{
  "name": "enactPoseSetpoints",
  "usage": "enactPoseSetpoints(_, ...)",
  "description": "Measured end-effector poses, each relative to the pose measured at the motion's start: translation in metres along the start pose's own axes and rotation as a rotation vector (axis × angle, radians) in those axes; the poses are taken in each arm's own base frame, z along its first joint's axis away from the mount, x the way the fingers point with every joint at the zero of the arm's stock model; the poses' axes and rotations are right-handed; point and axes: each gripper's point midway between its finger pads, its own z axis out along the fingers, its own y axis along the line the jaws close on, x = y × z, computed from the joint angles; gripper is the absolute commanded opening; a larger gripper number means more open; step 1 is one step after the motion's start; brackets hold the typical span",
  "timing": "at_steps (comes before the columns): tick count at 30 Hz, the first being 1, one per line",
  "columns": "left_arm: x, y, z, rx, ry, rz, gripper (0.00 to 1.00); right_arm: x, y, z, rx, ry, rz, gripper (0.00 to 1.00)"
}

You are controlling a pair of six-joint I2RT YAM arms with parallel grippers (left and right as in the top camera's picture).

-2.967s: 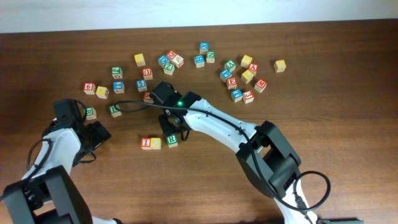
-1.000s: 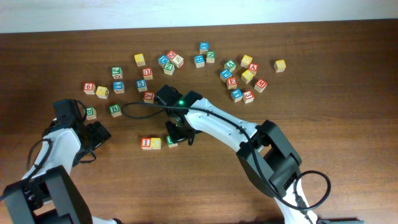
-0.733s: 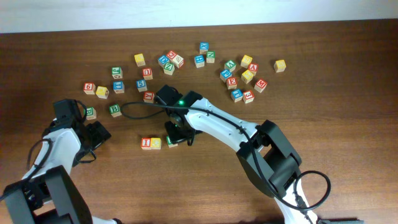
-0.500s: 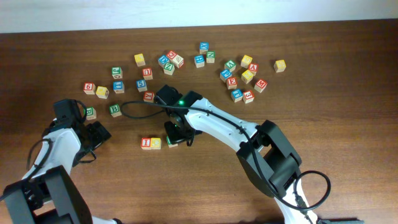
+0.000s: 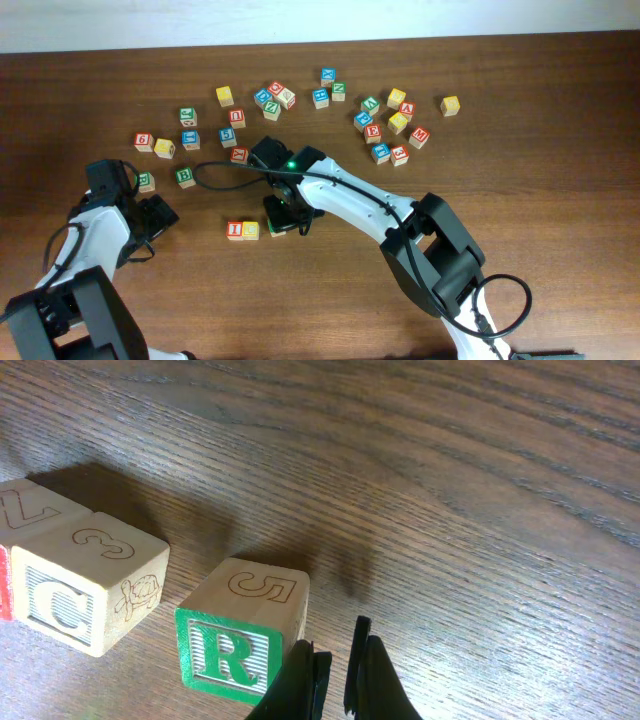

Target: Spell out ICRA

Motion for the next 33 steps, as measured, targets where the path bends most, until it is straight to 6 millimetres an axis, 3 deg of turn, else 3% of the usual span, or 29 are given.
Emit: enactPoseSetpoints(33,0.0,0.0,0.0,0.0,0.0,0.0,0.99,0.0034,0.0077,-0.0003,-0.044,0.021,0.009,0.04)
